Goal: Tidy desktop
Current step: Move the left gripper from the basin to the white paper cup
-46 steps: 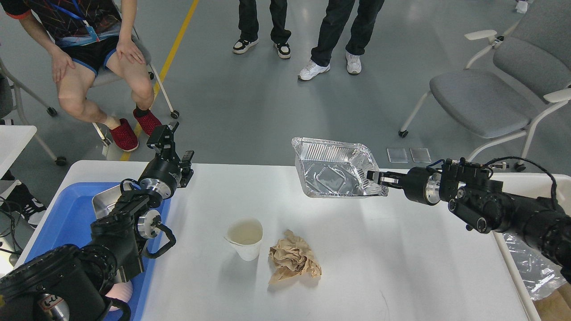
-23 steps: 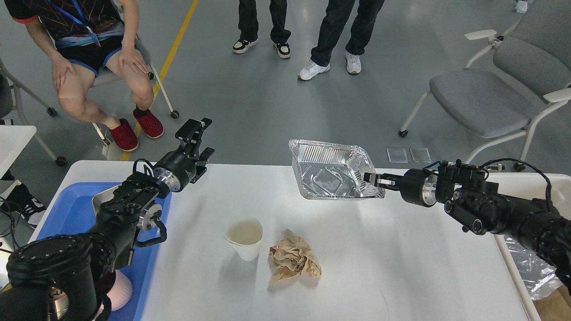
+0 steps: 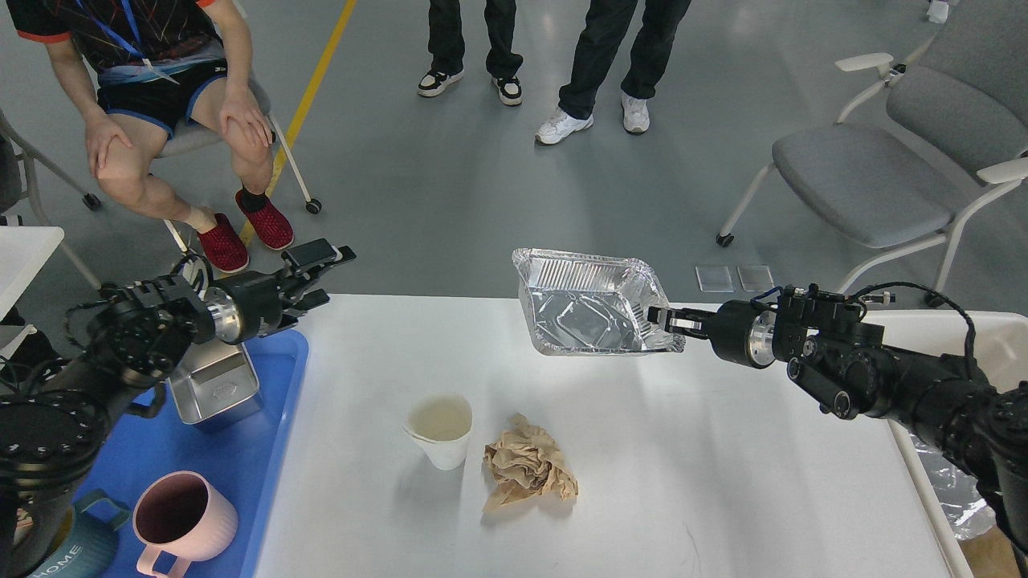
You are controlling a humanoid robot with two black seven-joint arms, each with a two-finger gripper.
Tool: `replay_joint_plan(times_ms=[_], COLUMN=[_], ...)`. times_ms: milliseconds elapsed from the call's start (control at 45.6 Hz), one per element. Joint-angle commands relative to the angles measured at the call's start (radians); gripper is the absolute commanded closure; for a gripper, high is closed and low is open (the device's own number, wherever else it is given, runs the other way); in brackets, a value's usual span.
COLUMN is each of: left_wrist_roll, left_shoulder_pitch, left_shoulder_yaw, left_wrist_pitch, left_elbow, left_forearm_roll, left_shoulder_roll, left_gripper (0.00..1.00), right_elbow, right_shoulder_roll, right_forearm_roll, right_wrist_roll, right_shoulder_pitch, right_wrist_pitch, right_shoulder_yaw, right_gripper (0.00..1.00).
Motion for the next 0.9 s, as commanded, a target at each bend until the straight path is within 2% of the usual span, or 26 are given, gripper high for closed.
replay_joint_plan(times_ms=[0,154,197,241,329,351,373,439,549,636,702,768,878], left_wrist_roll=[-0.012,-0.098,-0.118,-0.119,-0.116,-0.116,-0.115,-0.113,-0.109,-0.107,-0.106,-0.104,-0.095], left_shoulder_pitch=[-0.06,-0.126,-0.168,-0.214,-0.278,-0.278,-0.351,-0.421,-0.465,-0.497,-0.527,-0.557,-0.564], left_shoulder_yaw=[0.01,0.016,0.018,0.016,0.016,0.016,0.005,0.005,0.004,0.002,0.002,0.001,0.001], left_wrist_pitch=[-0.089,-0.175,-0.191,-0.204,-0.195,-0.195,-0.169,-0.14,-0.118,-0.137,-0.174,-0.207,-0.2], left_elbow=[-0.007,-0.051,-0.096,-0.169,-0.411,-0.412,-0.622,-0.826,-1.058,-1.122,-1.122,-1.124,-1.121], left_forearm_roll=[0.091,0.252,0.301,0.341,0.43,0.43,0.534,0.623,0.788,0.86,0.883,0.898,0.911], left_shoulder_roll=[0.099,0.225,0.265,0.315,0.453,0.453,0.575,0.685,0.857,0.953,0.992,0.993,0.986], left_gripper=[0.04,0.04,0.05,0.05,0.05,0.05,0.07,0.09,0.09,0.09,0.09,0.09,0.09], right_elbow=[-0.015,-0.024,-0.025,-0.036,-0.056,-0.056,-0.064,-0.064,-0.064,-0.064,-0.064,-0.064,-0.064], right_shoulder_roll=[0.009,0.026,0.031,0.037,0.052,0.052,0.057,0.058,0.057,0.057,0.057,0.057,0.058], right_forearm_roll=[0.0,0.0,0.0,0.001,0.001,0.001,0.001,0.001,0.001,0.001,0.001,0.001,0.001], right_wrist_roll=[0.0,-0.002,-0.002,-0.002,-0.002,-0.002,-0.002,-0.002,-0.002,-0.002,0.0,0.0,0.0], right_shoulder_pitch=[0.003,0.004,0.004,0.006,0.009,0.009,0.012,0.012,0.013,0.013,0.013,0.013,0.013], right_wrist_pitch=[0.0,0.003,0.003,0.003,0.006,0.006,0.008,0.008,0.009,0.009,0.009,0.009,0.009], right_shoulder_yaw=[-0.001,0.0,0.0,0.0,0.0,0.0,0.002,0.002,0.002,0.0,0.0,0.002,0.003], right_gripper=[1.0,1.0,1.0,1.0,1.0,1.0,1.0,1.0,1.0,1.0,1.0,1.0,1.0])
